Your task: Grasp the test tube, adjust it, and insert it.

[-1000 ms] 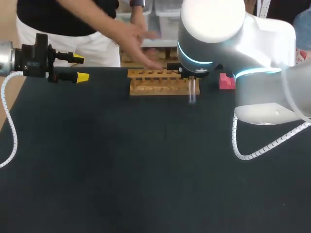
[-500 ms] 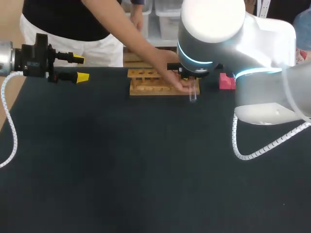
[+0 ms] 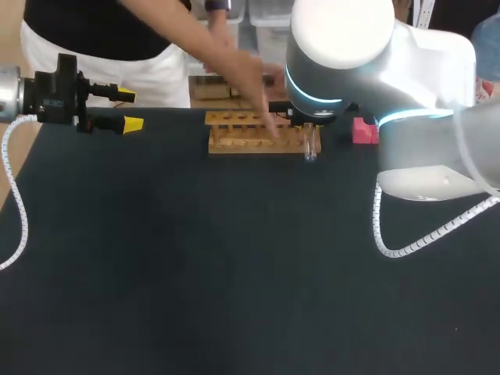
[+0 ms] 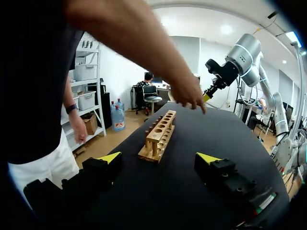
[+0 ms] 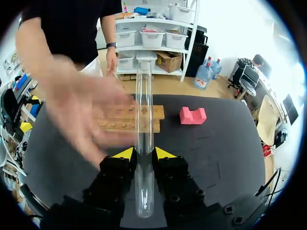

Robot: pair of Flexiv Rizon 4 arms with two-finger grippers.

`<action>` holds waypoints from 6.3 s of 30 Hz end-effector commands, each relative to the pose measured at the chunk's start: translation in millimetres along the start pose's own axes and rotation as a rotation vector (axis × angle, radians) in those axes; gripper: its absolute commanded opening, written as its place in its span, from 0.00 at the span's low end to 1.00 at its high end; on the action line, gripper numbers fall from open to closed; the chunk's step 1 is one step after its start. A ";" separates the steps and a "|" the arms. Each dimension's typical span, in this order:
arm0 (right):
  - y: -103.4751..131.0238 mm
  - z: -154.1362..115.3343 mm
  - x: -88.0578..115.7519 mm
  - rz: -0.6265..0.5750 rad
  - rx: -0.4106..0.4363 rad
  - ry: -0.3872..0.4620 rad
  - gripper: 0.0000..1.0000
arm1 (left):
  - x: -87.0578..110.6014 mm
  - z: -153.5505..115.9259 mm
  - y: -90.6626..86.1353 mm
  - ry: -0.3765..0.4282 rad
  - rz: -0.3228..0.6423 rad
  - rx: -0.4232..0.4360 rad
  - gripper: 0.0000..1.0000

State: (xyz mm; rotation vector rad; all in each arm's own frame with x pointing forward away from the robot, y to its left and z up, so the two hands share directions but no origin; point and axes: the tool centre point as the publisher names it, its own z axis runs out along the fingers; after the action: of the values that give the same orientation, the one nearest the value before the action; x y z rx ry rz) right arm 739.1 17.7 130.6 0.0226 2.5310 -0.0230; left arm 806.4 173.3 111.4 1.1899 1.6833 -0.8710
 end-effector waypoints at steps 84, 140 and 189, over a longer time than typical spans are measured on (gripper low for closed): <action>24.6 96.2 -0.5 -0.018 0.020 0.152 0.00 | 1.4 -0.2 -0.2 -0.005 0.004 -0.001 1.00; 4.0 22.4 -5.4 0.074 0.042 0.025 0.00 | 1.4 -0.2 -0.2 -0.005 0.004 -0.001 1.00; -4.8 -10.1 -7.9 0.067 0.009 -0.024 0.00 | 1.4 -0.2 -0.2 -0.005 0.004 -0.001 1.00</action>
State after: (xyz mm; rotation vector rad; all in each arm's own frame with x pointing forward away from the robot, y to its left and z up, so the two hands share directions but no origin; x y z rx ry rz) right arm 741.1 14.0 143.9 0.1083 2.5110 -0.0104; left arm 806.4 173.3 111.4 1.1899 1.6833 -0.8710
